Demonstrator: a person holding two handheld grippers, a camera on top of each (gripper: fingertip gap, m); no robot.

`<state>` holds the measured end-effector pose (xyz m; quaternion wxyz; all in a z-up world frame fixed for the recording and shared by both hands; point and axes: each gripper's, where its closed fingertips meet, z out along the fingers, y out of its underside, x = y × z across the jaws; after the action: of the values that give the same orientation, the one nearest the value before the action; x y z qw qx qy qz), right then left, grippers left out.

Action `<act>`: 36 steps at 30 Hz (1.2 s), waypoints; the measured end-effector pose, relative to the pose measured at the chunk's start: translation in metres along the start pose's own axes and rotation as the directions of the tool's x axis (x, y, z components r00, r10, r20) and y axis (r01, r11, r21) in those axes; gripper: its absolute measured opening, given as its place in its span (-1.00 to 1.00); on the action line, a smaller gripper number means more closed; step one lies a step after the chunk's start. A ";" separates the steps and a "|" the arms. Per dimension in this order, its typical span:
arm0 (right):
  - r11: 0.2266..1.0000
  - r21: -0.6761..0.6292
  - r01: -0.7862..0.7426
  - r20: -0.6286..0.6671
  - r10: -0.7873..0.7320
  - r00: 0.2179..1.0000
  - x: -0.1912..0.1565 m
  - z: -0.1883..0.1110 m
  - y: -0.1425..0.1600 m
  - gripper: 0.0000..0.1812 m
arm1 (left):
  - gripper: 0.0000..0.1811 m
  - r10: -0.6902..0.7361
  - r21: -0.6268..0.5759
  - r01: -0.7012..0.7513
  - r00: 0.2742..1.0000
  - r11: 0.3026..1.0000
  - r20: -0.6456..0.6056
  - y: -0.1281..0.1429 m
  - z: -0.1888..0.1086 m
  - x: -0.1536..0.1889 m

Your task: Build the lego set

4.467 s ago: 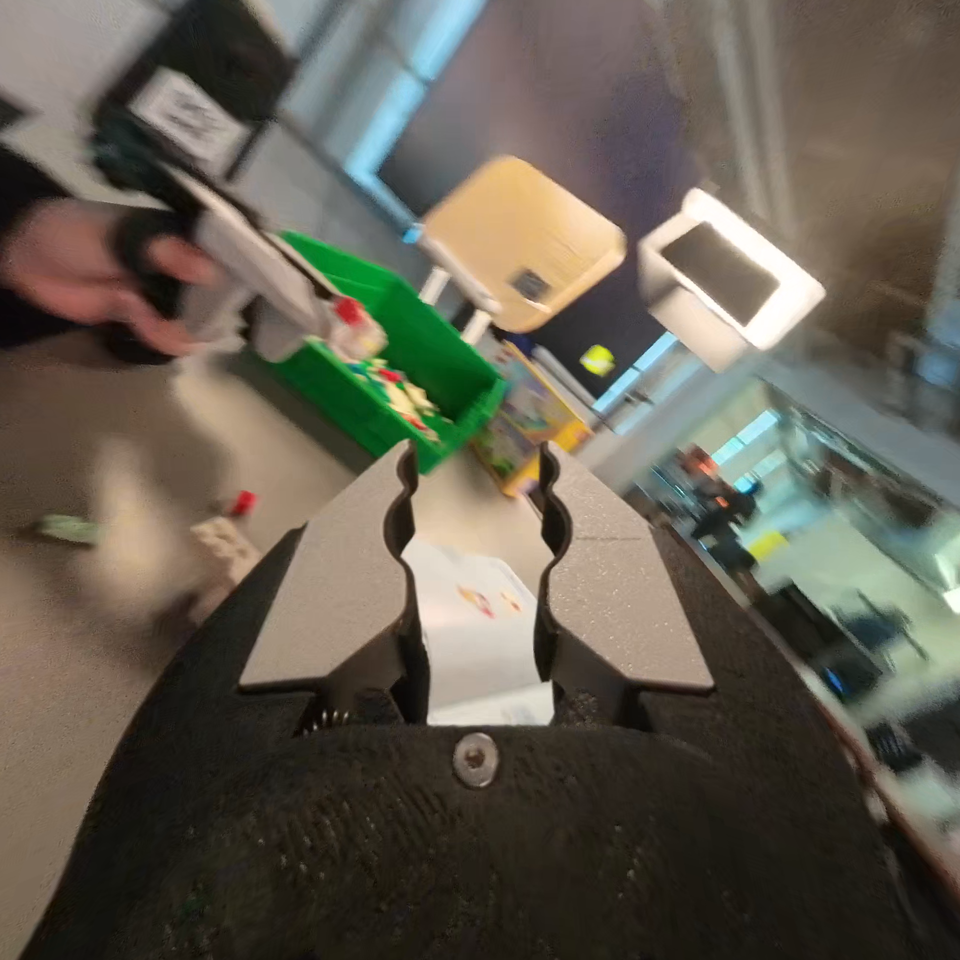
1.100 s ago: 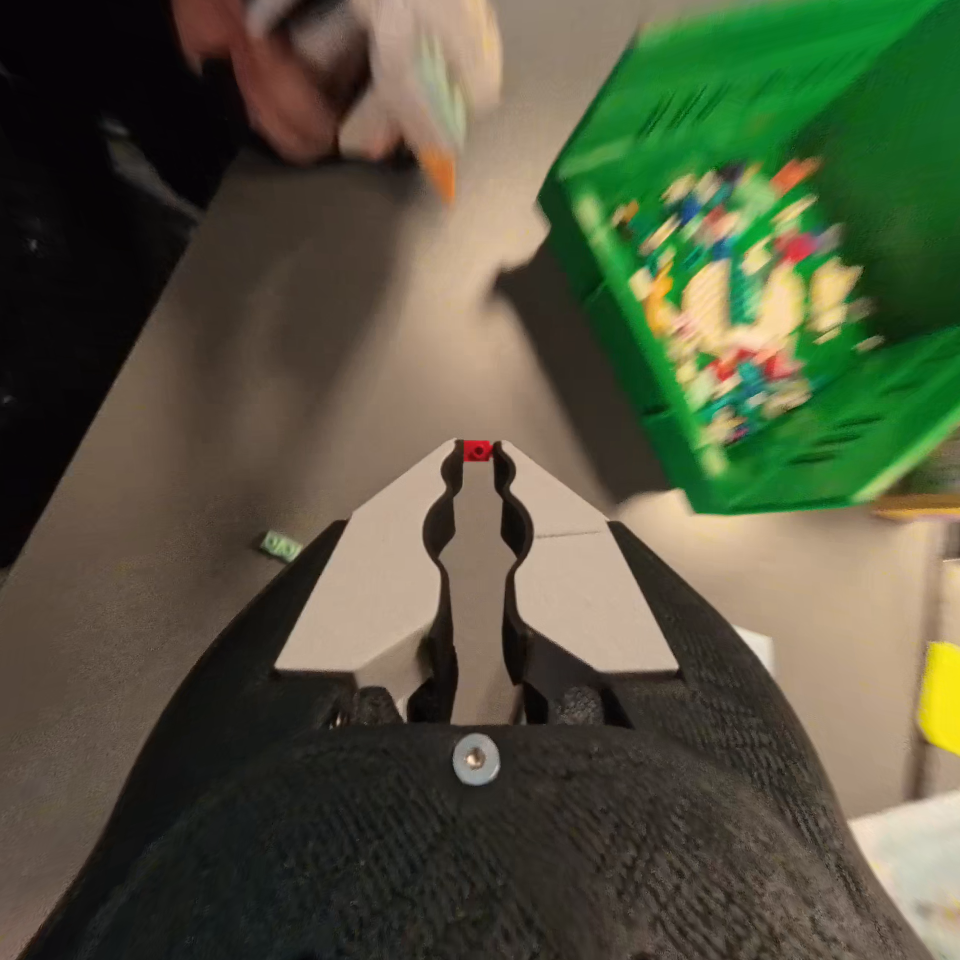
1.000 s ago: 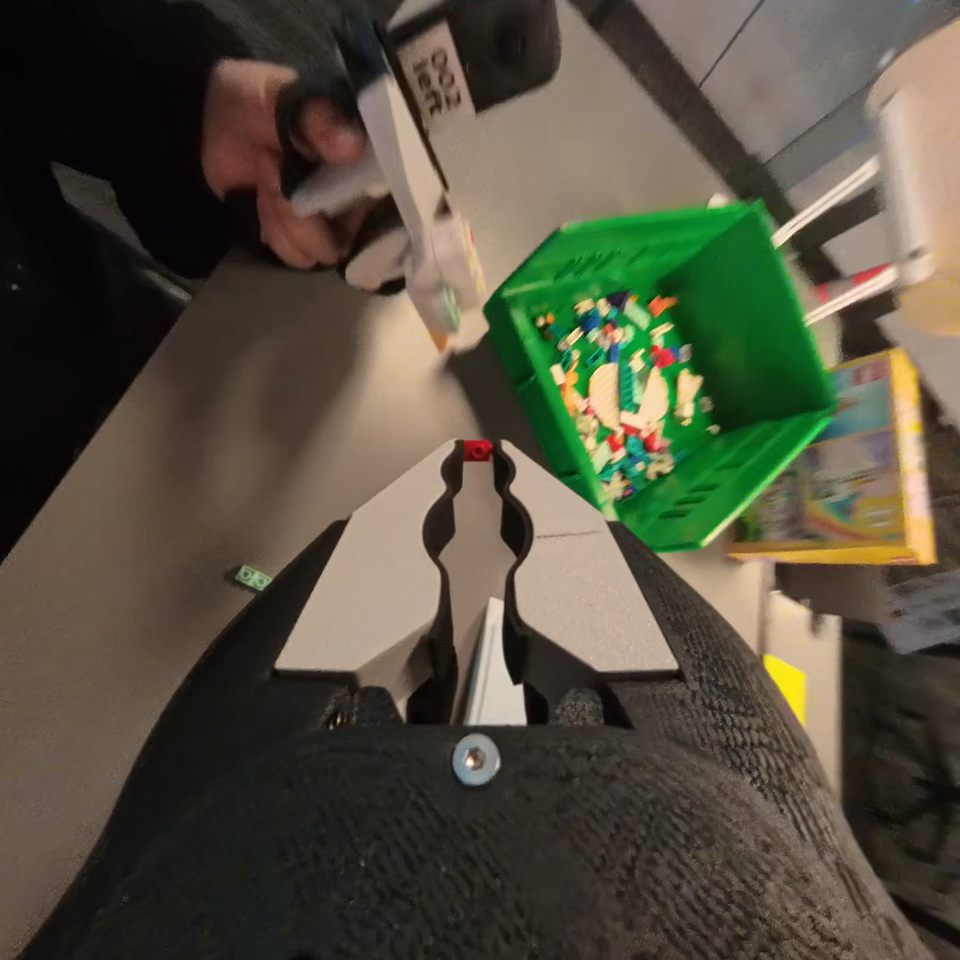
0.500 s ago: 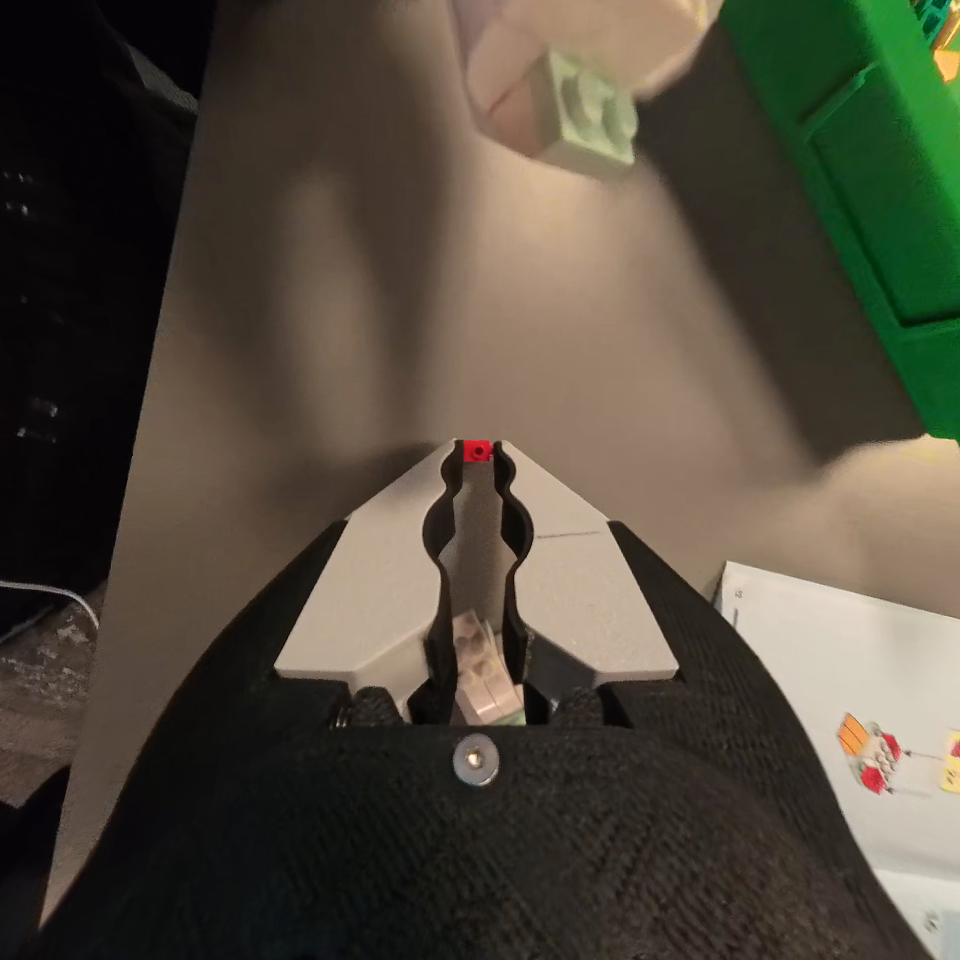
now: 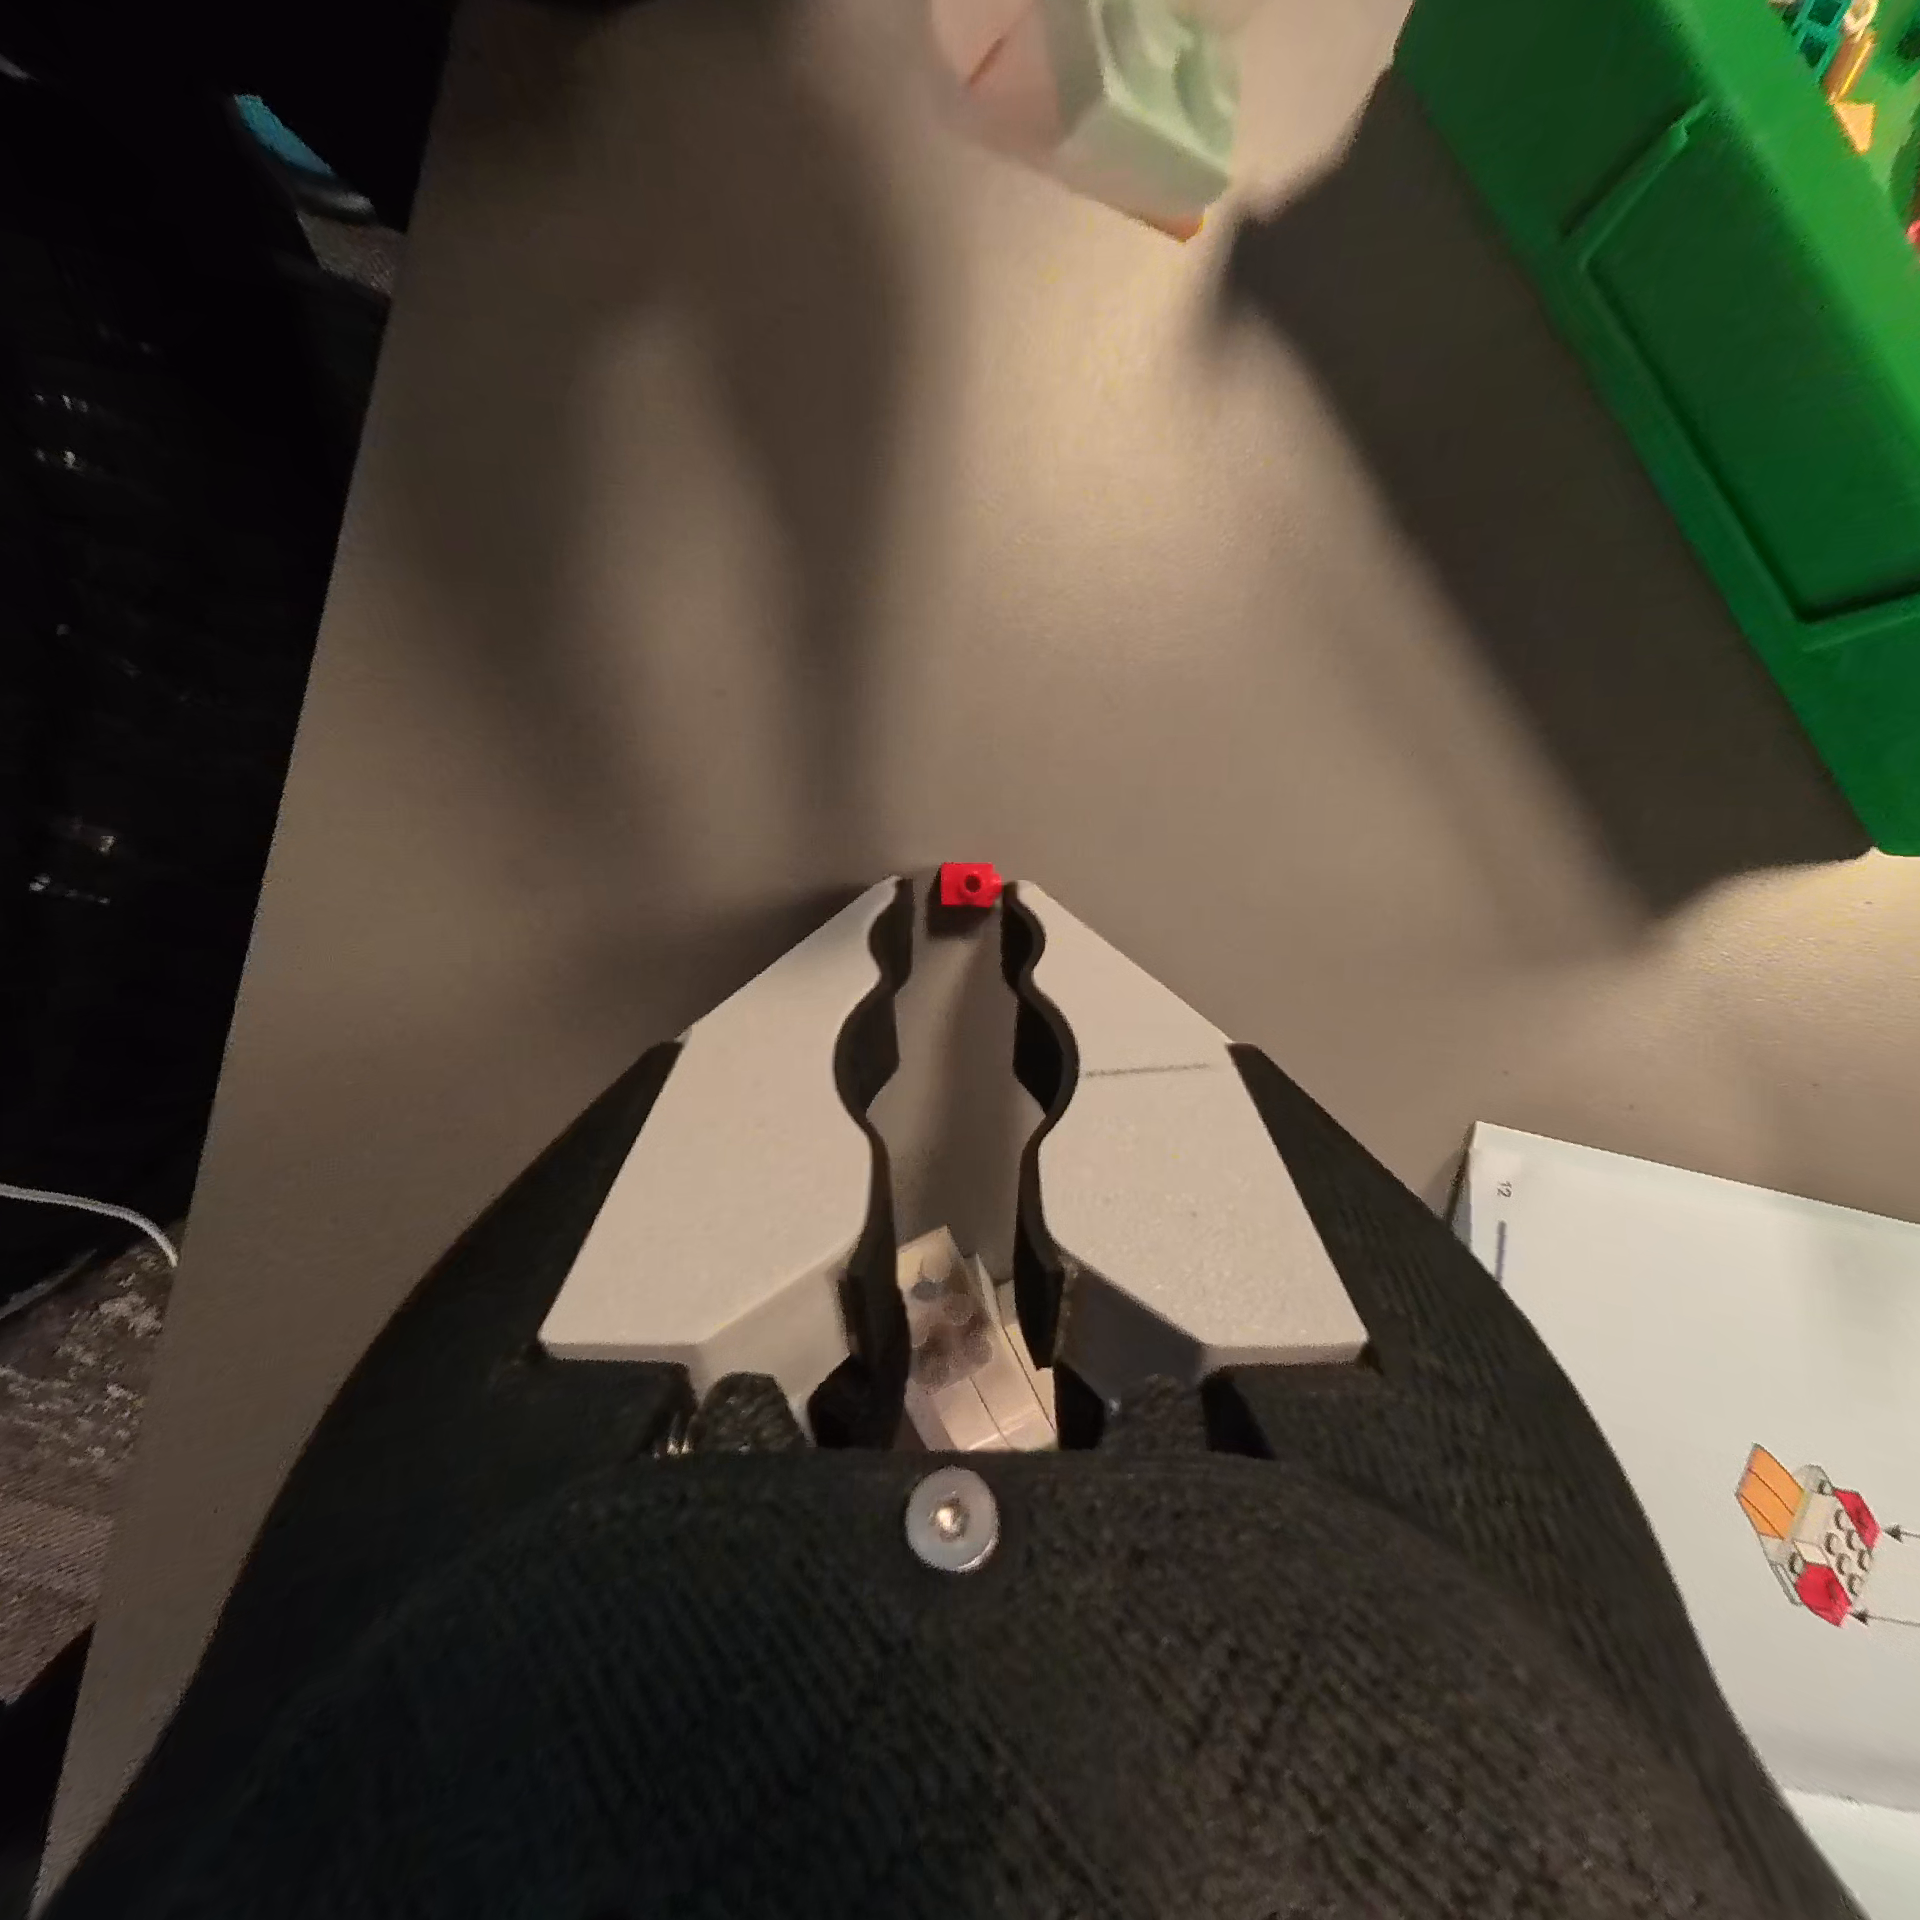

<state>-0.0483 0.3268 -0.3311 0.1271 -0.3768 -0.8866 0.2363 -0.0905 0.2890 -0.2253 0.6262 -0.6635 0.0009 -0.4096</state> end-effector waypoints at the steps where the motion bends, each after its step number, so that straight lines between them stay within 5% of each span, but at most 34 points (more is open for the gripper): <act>1: 1.000 0.002 0.004 -0.001 -0.004 1.000 0.000 0.001 0.000 -0.90 | -0.83 -0.004 0.000 0.004 1.000 1.000 -0.003 0.000 0.000 0.000; 7: 0.985 0.078 0.157 -0.238 -0.134 0.962 0.017 -0.035 -0.032 -0.90 | -0.83 -0.042 0.044 0.043 0.999 0.998 -0.030 -0.005 0.000 0.004; 13: 0.870 0.059 0.489 -0.574 -0.371 0.730 0.017 -0.103 -0.094 -0.90 | -0.83 -0.094 0.099 0.106 0.988 0.989 -0.123 -0.012 0.005 0.018; 36: 0.698 -0.291 0.655 -0.468 -0.701 0.539 0.001 -0.102 -0.098 -0.90 | -0.83 -0.129 0.091 0.151 0.969 0.984 -0.212 -0.008 0.015 0.030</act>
<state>-0.0676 0.3013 -0.1928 0.4400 -0.0596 -0.8959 0.0150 -0.0661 0.2877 -0.2008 0.6269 -0.5816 -0.0031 -0.5184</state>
